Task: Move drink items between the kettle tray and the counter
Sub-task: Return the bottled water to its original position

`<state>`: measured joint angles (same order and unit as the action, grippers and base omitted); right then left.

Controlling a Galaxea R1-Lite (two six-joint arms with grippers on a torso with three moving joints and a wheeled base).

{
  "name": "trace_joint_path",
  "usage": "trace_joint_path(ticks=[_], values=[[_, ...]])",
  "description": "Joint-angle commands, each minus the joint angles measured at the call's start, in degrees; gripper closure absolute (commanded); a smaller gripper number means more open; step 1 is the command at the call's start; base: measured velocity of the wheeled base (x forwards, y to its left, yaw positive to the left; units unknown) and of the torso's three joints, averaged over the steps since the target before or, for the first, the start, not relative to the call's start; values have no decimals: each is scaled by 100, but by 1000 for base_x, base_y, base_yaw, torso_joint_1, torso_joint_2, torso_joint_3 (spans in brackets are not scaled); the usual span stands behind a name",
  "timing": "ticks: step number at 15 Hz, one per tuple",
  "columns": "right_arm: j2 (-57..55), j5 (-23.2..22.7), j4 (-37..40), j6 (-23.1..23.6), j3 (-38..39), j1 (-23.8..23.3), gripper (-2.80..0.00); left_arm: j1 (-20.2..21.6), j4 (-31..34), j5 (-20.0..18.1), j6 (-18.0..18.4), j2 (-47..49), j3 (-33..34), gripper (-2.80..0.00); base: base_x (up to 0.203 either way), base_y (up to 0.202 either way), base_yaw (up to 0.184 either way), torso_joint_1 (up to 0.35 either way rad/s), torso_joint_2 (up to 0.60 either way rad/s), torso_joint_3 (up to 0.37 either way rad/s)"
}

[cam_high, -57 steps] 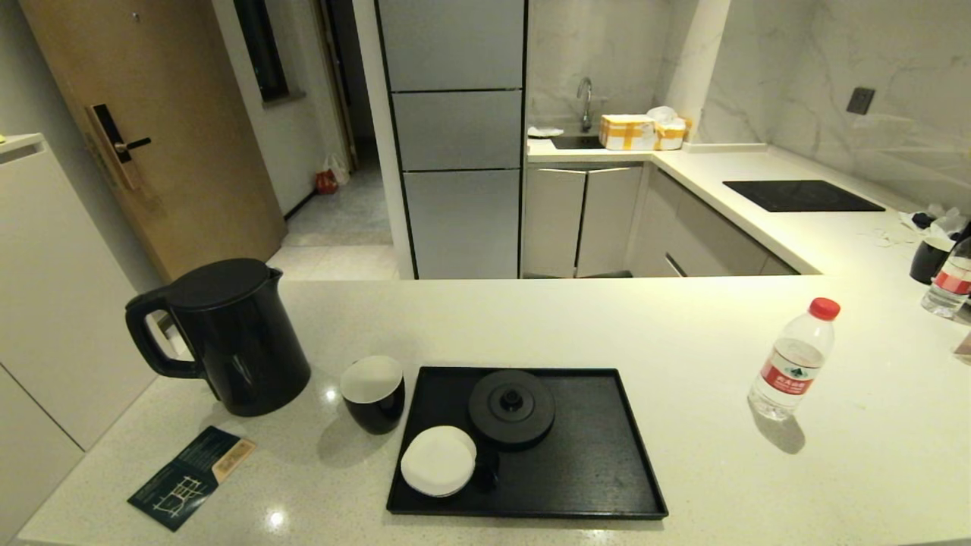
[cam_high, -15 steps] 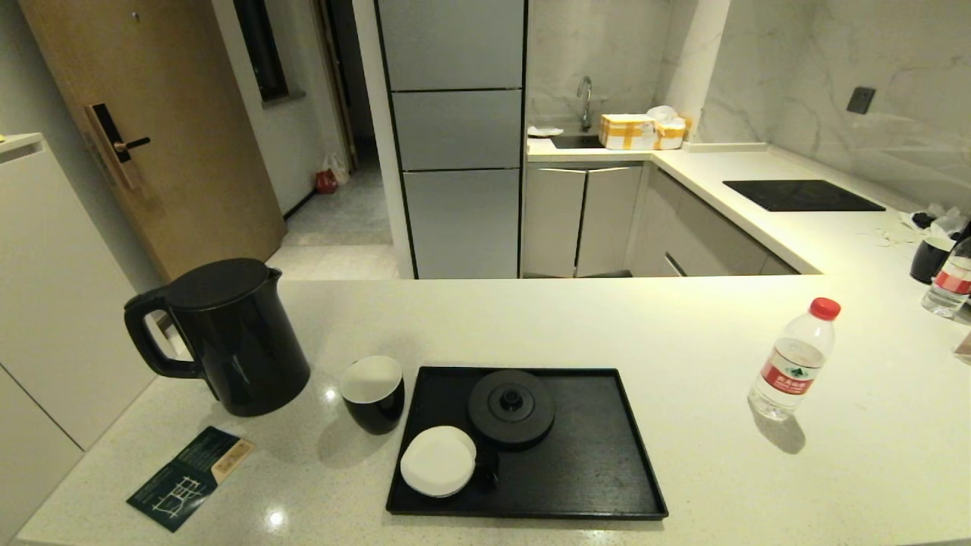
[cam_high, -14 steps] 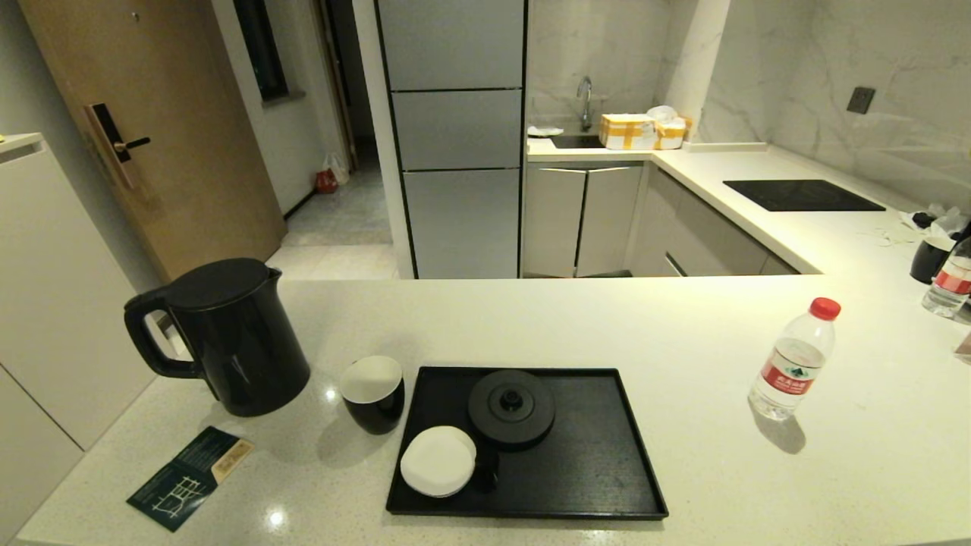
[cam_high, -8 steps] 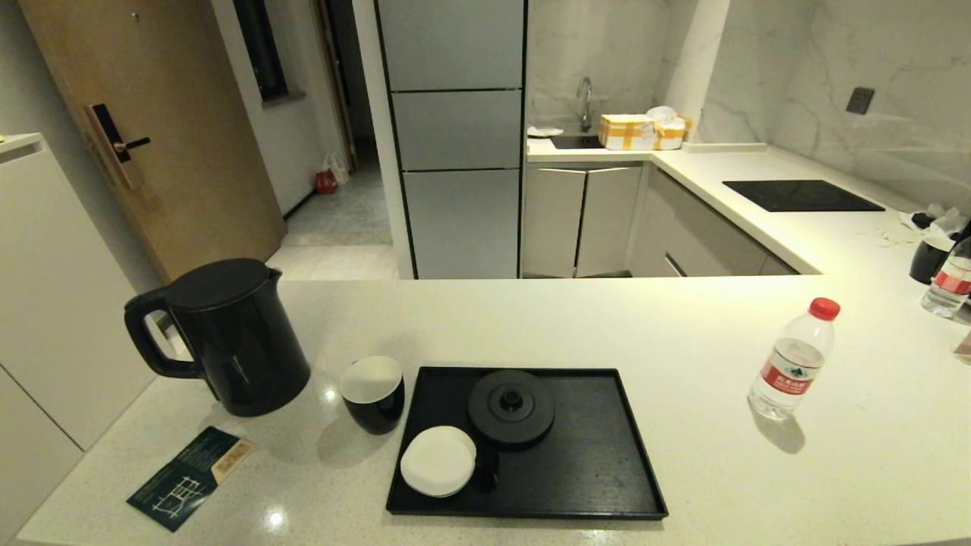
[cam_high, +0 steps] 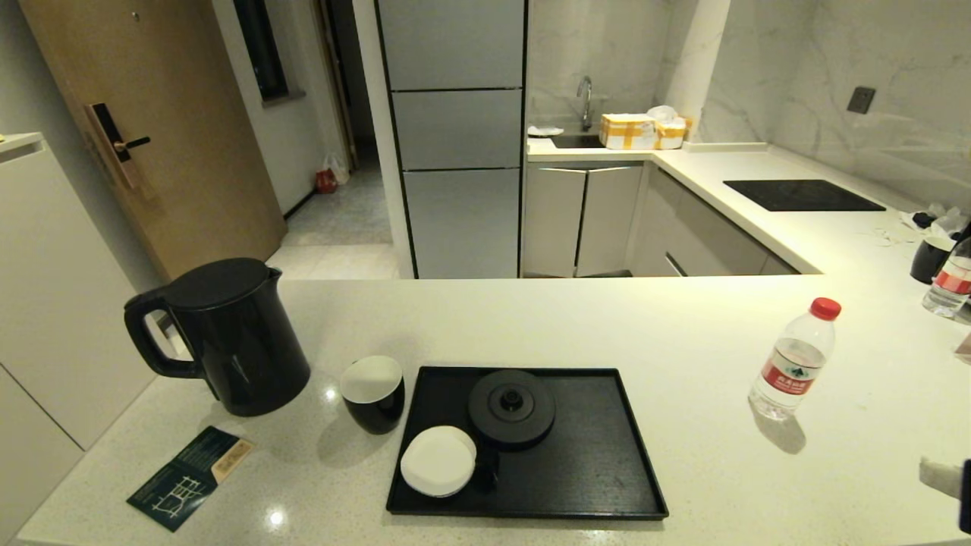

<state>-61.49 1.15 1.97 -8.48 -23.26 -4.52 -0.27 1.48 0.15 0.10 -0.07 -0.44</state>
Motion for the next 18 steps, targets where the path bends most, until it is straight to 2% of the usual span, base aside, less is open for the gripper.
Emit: trace_joint_path(ticks=[1, 2, 3, 5, 6, 9, 13, 17, 18], values=[[-2095, 40, -2707, -21, 464, -389, 0, 0, 2, 2, -1, 7, -9, 0, 0, 0, 0, 0, 0, 0], [-2384, 75, -3546, -31, 638, -550, 0, 0, 2, 2, -1, 7, -9, 0, 0, 0, 0, 0, 0, 0], [-2581, 113, -4066, -35, 804, -696, 0, 0, 2, 2, -1, 7, 0, 0, 0, 0, 0, 0, 0, 0], [-2701, 123, -4152, -13, 788, -743, 0, 0, 2, 2, -1, 7, 0, 0, 0, 0, 0, 0, 0, 0], [-2736, 121, -4170, -4, 767, -741, -280, 0, 2, 2, -1, 7, 0, 0, 0, 0, 0, 0, 0, 0], [-3622, 122, -4626, 80, 571, -734, -280, 0, 2, 2, -1, 7, -9, 0, 0, 0, 0, 0, 0, 0], [-4998, 330, -6481, 523, 515, -518, -280, 0, 2, 2, -1, 7, -1, 0, 0, 0, 0, 0, 0, 0], [-5760, 561, -7166, 585, 292, -463, -280, 0, 2, 2, -1, 7, 0, 0, 0, 0, 0, 0, 0, 0], [-5958, 753, -7372, 593, 173, -462, -280, 0, 2, 2, -1, 7, 0, 0, 0, 0, 0, 0, 0, 0]])
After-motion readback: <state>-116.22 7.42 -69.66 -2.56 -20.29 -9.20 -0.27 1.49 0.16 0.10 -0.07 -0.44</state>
